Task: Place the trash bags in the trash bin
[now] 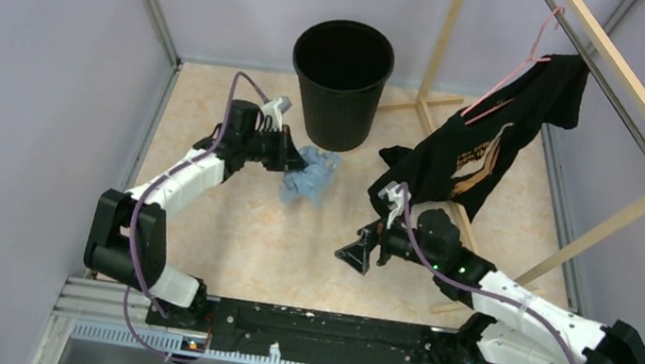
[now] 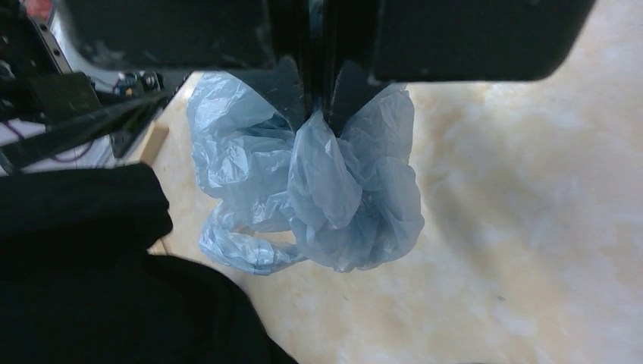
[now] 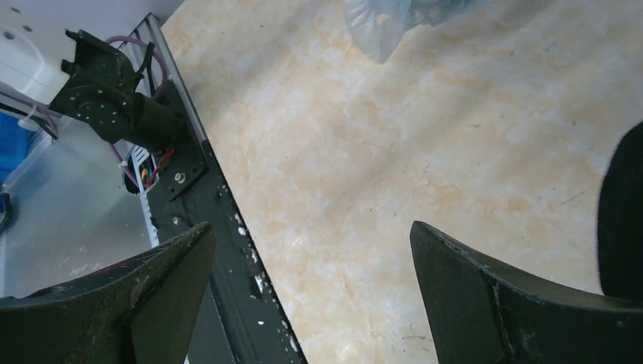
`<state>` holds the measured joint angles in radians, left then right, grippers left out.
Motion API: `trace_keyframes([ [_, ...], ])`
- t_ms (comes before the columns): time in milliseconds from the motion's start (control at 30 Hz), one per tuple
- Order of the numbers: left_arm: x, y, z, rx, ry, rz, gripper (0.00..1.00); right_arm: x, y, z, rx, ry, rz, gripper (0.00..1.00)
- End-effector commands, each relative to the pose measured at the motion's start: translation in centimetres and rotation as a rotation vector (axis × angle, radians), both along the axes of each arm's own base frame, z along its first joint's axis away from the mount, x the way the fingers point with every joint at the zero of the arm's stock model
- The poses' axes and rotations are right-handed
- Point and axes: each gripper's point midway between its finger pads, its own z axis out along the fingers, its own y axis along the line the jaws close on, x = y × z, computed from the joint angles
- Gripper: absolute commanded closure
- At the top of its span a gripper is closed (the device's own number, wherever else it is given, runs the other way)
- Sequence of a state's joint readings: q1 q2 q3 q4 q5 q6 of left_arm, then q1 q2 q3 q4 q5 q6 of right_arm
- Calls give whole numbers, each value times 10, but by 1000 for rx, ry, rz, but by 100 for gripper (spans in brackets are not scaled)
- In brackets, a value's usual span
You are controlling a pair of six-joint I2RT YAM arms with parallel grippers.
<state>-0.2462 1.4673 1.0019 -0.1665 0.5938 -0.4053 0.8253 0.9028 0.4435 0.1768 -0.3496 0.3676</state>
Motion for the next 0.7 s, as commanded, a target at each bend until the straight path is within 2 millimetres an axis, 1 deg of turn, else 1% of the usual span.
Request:
trace_keyframes([
  [0,-24,-23,39,-84,-192,-164,99,23,26,36,80,-30,-63,2],
  [33,-28,-28,44,-82,-215,-186,99,29,29,38,83,-22,-88,2],
  [67,-34,-33,47,-82,-230,-215,99,35,31,40,86,-15,-113,6],
  [167,-49,-45,59,-96,-274,-292,99,45,41,58,83,-50,-105,24],
  [233,-60,-53,67,-108,-310,-346,99,57,38,74,101,-66,-175,24],
  [333,-75,-61,74,-109,-365,-400,100,68,22,93,150,-101,-290,22],
  [433,-84,-64,84,-121,-411,-419,100,69,2,106,253,-113,-382,20],
  [533,-91,-64,94,-141,-477,-433,100,67,-18,111,341,-82,-466,20],
  [600,-93,-64,96,-147,-493,-433,100,65,-22,117,368,-69,-473,21],
  [667,-92,-65,93,-144,-481,-431,100,63,-21,123,364,-67,-463,21],
])
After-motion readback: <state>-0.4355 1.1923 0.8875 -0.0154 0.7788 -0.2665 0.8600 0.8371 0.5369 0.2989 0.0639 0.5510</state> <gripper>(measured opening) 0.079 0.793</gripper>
